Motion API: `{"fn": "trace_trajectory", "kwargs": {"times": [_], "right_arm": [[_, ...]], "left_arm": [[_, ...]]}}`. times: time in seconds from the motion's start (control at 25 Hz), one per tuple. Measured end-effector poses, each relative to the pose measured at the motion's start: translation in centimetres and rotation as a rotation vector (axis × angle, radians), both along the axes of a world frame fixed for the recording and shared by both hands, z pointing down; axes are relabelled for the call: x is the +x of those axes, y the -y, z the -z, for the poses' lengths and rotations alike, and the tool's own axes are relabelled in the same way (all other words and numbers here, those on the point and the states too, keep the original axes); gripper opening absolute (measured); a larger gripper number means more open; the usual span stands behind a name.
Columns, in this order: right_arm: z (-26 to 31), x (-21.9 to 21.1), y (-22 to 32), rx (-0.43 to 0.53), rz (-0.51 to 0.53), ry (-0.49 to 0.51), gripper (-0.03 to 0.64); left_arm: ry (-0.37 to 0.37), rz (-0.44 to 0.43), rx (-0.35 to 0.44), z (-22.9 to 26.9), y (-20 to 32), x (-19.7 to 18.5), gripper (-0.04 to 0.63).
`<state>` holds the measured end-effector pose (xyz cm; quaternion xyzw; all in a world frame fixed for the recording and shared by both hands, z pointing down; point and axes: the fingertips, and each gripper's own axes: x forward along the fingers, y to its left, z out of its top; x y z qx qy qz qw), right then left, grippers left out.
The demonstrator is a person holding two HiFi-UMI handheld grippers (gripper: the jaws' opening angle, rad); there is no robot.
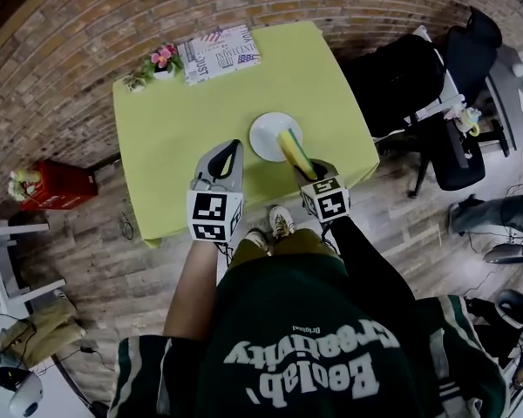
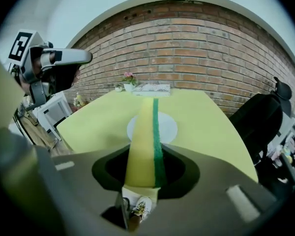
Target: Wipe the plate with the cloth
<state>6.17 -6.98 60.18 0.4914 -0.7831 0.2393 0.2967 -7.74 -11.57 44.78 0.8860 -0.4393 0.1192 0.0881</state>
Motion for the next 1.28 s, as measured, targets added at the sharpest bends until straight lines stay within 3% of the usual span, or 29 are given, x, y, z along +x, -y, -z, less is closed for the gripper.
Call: {"fn": "trace_trajectory", "kwargs": {"times": [0.24,0.4,0.56,1.04,1.28], "right_arm": [[-1.3,-4.5,-2.0,-0.041,0.061,-0.008,0.140],[-3.1,-4.8,-3.3,-0.098,0.034,-0.015,0.140],[-3.1,-4.9,-3.4,-0.096,0.019,-0.012,0.140],[-3.6,0.1,-2.9,-0.098,-0.105,-0.042,0.140],[-4.3,3.1,-2.7,-0.114,-0.157,-0.102,0.141]], "left_arm": [[0.005,0.003,0.013,0.4,-2.0,-1.9,0.003],[0.016,0.008,0.004,-0.2,-3.0,-2.9,0.003],[0.015,0.010,0.002,-0.2,-3.5,-3.7,0.003],[0.012,-0.032,0.003,-0.2,-2.8,-2.3,0.003],[0.013,-0.053,0.001,-0.2,-1.9,-1.1,0.003]]}}
